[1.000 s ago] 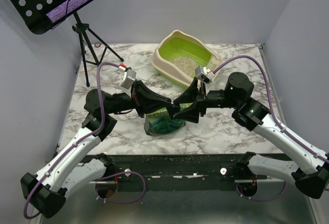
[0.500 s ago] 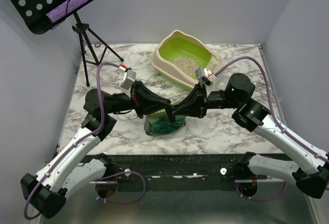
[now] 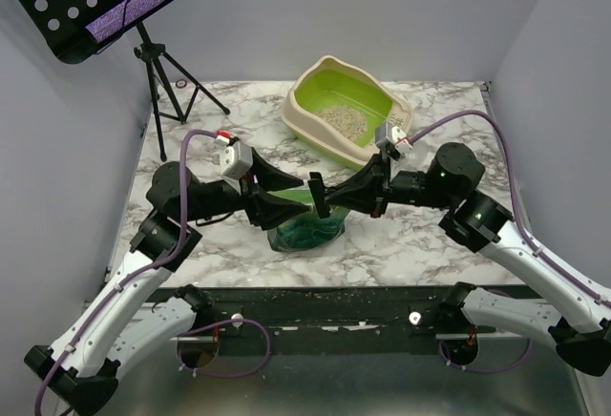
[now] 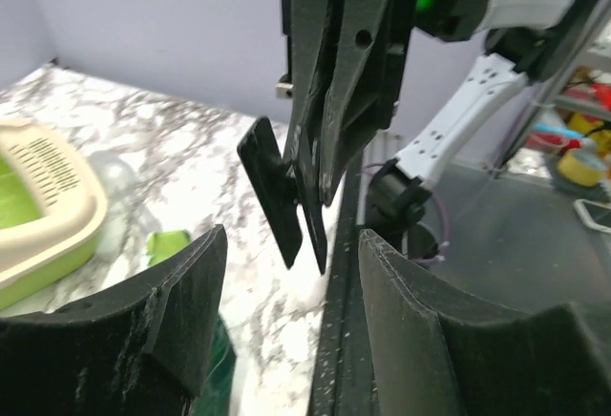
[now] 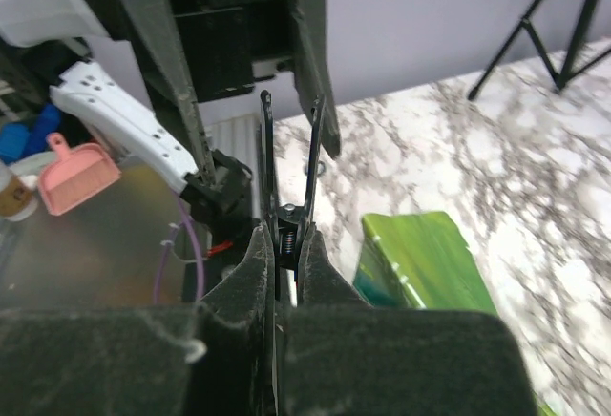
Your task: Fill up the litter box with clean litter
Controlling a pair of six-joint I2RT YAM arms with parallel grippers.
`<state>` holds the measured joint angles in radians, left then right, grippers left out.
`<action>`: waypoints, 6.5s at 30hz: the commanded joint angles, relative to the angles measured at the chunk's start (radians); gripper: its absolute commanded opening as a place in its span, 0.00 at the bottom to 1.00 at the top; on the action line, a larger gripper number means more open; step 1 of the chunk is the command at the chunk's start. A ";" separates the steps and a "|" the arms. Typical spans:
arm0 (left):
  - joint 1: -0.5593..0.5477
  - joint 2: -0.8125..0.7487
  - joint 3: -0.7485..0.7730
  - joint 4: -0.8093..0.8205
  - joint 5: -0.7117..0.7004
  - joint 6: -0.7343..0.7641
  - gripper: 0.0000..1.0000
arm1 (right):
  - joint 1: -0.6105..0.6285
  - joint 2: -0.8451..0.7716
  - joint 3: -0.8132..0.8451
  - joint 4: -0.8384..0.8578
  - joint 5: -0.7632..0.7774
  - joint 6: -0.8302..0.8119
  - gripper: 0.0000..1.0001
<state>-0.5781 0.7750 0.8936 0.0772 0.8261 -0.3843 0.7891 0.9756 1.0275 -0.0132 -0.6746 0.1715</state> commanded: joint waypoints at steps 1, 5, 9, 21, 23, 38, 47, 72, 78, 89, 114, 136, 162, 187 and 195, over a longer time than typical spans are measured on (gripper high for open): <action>-0.002 -0.022 0.019 -0.218 -0.137 0.198 0.65 | 0.004 -0.034 0.022 -0.112 0.177 -0.081 0.00; -0.006 -0.006 0.011 -0.300 -0.235 0.300 0.65 | 0.006 -0.044 0.046 -0.212 0.285 -0.151 0.00; -0.019 0.041 0.008 -0.349 -0.318 0.361 0.64 | 0.004 -0.006 0.095 -0.324 0.391 -0.251 0.00; -0.089 0.118 -0.036 -0.422 -0.495 0.518 0.58 | 0.004 0.083 0.132 -0.330 0.417 -0.455 0.00; -0.092 0.121 -0.045 -0.419 -0.483 0.530 0.58 | 0.004 0.101 0.147 -0.340 0.402 -0.458 0.00; -0.095 0.199 -0.073 -0.419 -0.427 0.535 0.59 | -0.045 0.146 0.146 -0.341 0.363 -0.452 0.00; -0.098 0.231 -0.133 -0.390 -0.453 0.536 0.30 | -0.070 0.155 0.154 -0.375 0.330 -0.461 0.00; -0.118 0.190 -0.182 -0.333 -0.478 0.532 0.05 | -0.148 0.344 0.195 -0.499 -0.164 -0.874 0.00; -0.123 0.176 -0.182 -0.333 -0.479 0.524 0.05 | -0.148 0.385 0.220 -0.485 -0.137 -0.899 0.00; -0.132 0.178 -0.180 -0.338 -0.481 0.524 0.06 | -0.149 0.359 0.241 -0.488 -0.129 -0.903 0.00; -0.138 0.164 -0.183 -0.336 -0.515 0.519 0.08 | -0.152 0.485 0.269 -0.662 -0.066 -0.981 0.00; -0.170 0.107 -0.196 -0.333 -0.582 0.525 0.10 | -0.159 0.545 0.318 -0.913 0.191 -1.050 0.00; -0.174 0.110 -0.191 -0.340 -0.651 0.530 0.17 | -0.079 0.588 0.253 -0.892 0.080 -1.052 0.08; -0.174 0.132 -0.177 -0.329 -0.780 0.516 0.18 | -0.080 0.335 0.269 -0.499 0.437 -0.675 1.00; -0.166 0.127 -0.136 -0.324 -0.987 0.476 0.24 | -0.080 0.258 0.296 -0.456 0.777 -0.305 1.00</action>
<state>-0.7567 0.9268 0.7162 -0.2710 0.0212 0.1040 0.7059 1.2667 1.3098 -0.5076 -0.0902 -0.3294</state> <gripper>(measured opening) 0.211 0.998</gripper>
